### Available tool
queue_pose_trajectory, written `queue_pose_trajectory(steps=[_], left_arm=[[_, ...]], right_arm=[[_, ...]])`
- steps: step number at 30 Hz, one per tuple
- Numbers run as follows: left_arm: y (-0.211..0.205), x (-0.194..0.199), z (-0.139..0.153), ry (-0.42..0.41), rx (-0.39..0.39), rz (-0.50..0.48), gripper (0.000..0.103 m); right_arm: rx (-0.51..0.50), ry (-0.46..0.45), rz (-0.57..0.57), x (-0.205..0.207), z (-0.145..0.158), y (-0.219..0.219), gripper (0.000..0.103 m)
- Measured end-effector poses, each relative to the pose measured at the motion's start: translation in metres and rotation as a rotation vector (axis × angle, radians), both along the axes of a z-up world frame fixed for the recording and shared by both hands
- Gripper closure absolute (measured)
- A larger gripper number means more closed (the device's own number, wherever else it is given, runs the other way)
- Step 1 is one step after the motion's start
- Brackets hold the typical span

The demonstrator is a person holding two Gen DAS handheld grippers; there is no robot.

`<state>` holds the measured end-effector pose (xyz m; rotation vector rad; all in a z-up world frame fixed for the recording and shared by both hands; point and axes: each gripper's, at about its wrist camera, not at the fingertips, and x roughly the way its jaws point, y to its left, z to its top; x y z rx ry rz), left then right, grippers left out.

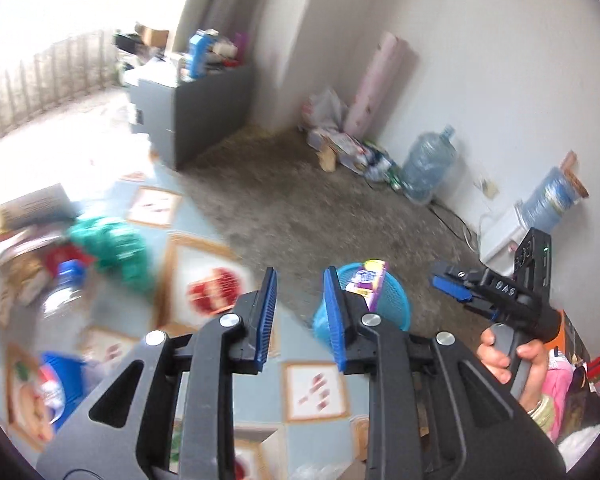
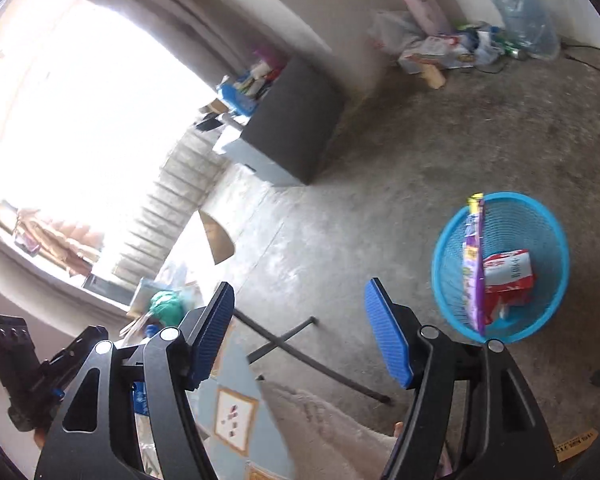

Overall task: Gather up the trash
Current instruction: 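Grasp the Pepsi bottle with the left tool while the right tool grasps the blue-label water bottle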

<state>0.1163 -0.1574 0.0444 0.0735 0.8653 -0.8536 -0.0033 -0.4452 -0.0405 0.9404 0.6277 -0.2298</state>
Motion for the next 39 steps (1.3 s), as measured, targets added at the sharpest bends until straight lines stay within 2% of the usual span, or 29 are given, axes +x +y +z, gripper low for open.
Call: queue_pose_trajectory(steps=[3,7,10,14,16,20,24,31,39], left_arm=[[0.061,0.000,0.008,-0.030,-0.019,0.093,0.081],[0.134,0.003,0.006,-0.042,-0.033,0.236,0.081],[0.174,0.012,-0.007,-0.002,-0.046,0.317,0.081],[0.213,0.022,-0.029,0.055,-0.063,0.376,0.081],[0.224,0.028,-0.039,0.073,-0.075,0.393,0.082],[0.241,0.043,-0.056,0.103,-0.093,0.424,0.091],[0.253,0.051,-0.070,0.132,-0.109,0.442,0.092],[0.253,0.059,-0.088,0.187,-0.131,0.387,0.094],[0.243,0.061,-0.102,0.225,-0.135,0.341,0.094]], right_arm=[[-0.010,-0.031,0.102,0.024,0.020,0.034,0.037],[0.001,-0.030,0.241,0.060,0.033,0.083,0.037],[-0.013,-0.007,0.328,0.084,0.037,0.119,0.037],[0.029,0.009,0.443,0.112,0.036,0.161,0.037],[0.037,0.027,0.487,0.126,0.033,0.180,0.037],[0.076,0.060,0.576,0.156,0.022,0.214,0.037],[0.111,0.081,0.644,0.185,0.014,0.242,0.037],[0.141,0.125,0.728,0.213,0.002,0.280,0.037],[0.176,0.187,0.748,0.224,-0.019,0.293,0.037]])
